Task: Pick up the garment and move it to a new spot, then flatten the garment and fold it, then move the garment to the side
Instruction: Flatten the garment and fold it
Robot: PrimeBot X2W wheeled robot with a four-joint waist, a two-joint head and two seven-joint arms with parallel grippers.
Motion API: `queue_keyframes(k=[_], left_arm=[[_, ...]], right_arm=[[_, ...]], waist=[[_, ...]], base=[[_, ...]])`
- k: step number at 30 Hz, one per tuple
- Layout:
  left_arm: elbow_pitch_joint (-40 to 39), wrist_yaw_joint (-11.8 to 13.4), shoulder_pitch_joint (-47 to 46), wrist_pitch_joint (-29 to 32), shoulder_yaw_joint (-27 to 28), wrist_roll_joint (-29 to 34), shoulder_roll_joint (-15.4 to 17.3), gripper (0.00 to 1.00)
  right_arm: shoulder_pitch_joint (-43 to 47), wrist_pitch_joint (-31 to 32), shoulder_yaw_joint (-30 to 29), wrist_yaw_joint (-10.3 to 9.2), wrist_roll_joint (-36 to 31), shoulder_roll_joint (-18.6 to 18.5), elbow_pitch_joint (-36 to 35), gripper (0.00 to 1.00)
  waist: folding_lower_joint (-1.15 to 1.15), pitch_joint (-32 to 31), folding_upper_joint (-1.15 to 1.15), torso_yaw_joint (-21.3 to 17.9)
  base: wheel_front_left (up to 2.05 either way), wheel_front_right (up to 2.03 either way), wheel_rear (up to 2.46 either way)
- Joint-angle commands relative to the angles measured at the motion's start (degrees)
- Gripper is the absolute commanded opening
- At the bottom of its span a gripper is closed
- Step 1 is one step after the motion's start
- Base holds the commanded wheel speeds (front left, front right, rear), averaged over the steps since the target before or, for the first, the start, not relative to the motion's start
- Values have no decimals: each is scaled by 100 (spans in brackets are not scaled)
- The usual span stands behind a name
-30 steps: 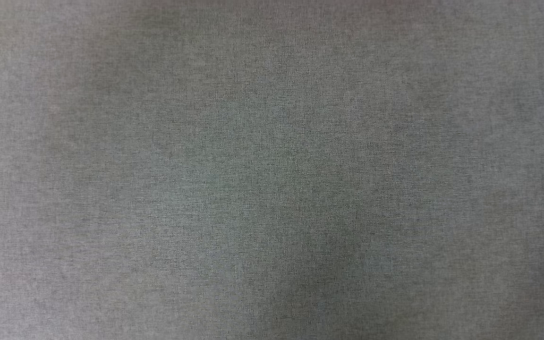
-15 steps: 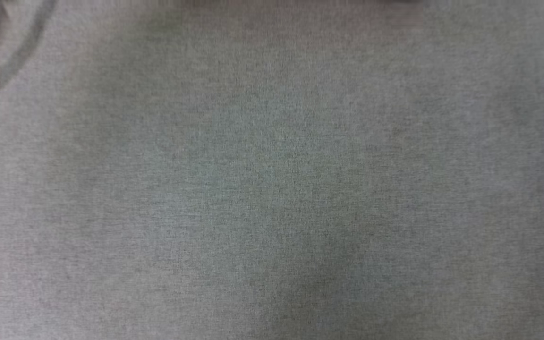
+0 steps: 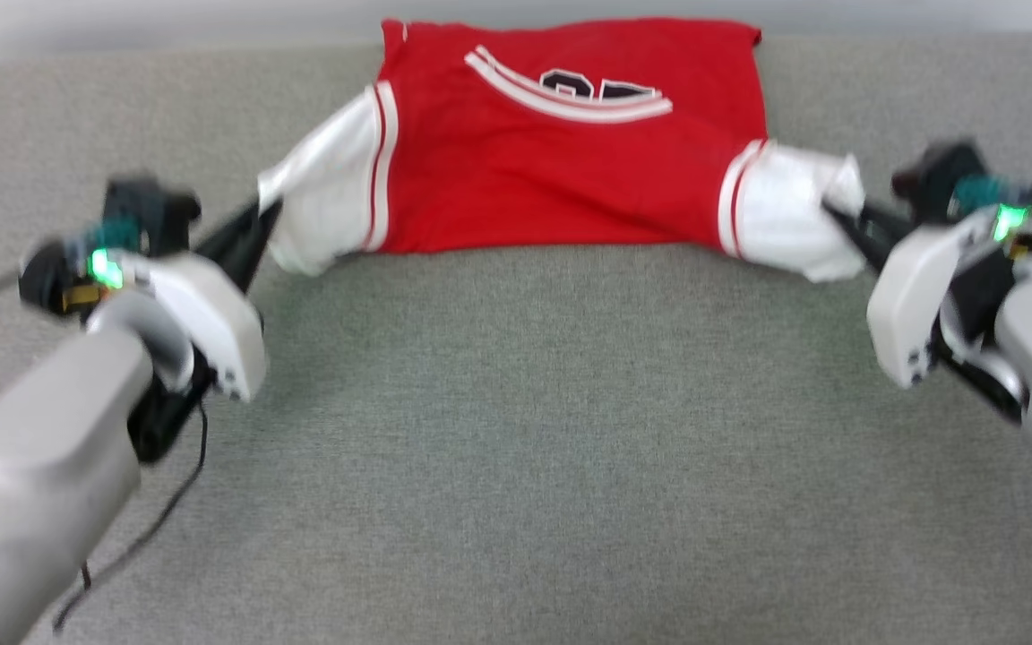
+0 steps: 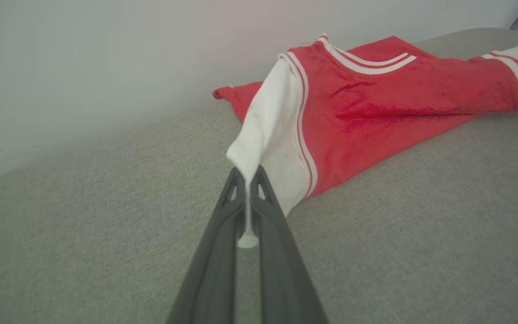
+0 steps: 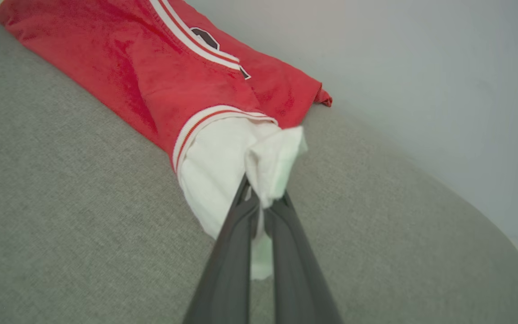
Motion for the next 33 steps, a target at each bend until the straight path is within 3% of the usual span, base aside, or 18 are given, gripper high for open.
queue_keyframes(k=[1, 11, 19, 25, 30, 31, 32, 33], left_arm=[[-145, 113, 313, -45, 3, -53, 90, 0], [-1039, 646, 2583, 28, -211, -759, 654, 0], [-1690, 1117, 3653, 92, -316, -1152, 984, 0], [-2260, 1441, 4269, 57, -319, -1418, 1284, 0], [-2615, 1651, 4397, 22, -284, -1394, 1384, 0], [-2688, 1686, 4361, 20, -276, -1352, 1386, 0], [-2744, 1718, 4321, 16, -281, -1312, 1392, 0], [-2789, 1758, 4264, 22, -296, -1239, 1405, 0]], right_arm=[[318, -51, 81, -6, 132, -113, -103, 0], [2116, -146, 239, -6, 528, -767, -573, 0], [3539, -124, -226, -7, 692, -1129, -896, 0], [4556, 11, -724, -7, 569, -1261, -1329, 0], [4954, 242, -1096, -7, 404, -1115, -1542, 0], [4984, 306, -1195, -7, 357, -1078, -1595, 16], [4999, 368, -1306, -7, 303, -1044, -1659, 47], [4986, 413, -1428, -7, 231, -1022, -1733, 100]], waist=[[0, -276, 0, 24], [0, -1048, 0, -27], [0, -1442, 0, -2], [0, -1553, 0, -45], [0, -1505, 0, -54], [0, -1485, 0, -47], [0, -1471, 0, -42], [0, -1456, 0, -42]], base=[[0, 0, 0], [0, 0, 0], [0, 0, 0], [0, 0, 0], [0, 0, 0], [0, 0, 0], [0, 0, 0], [0, 0, 0]])
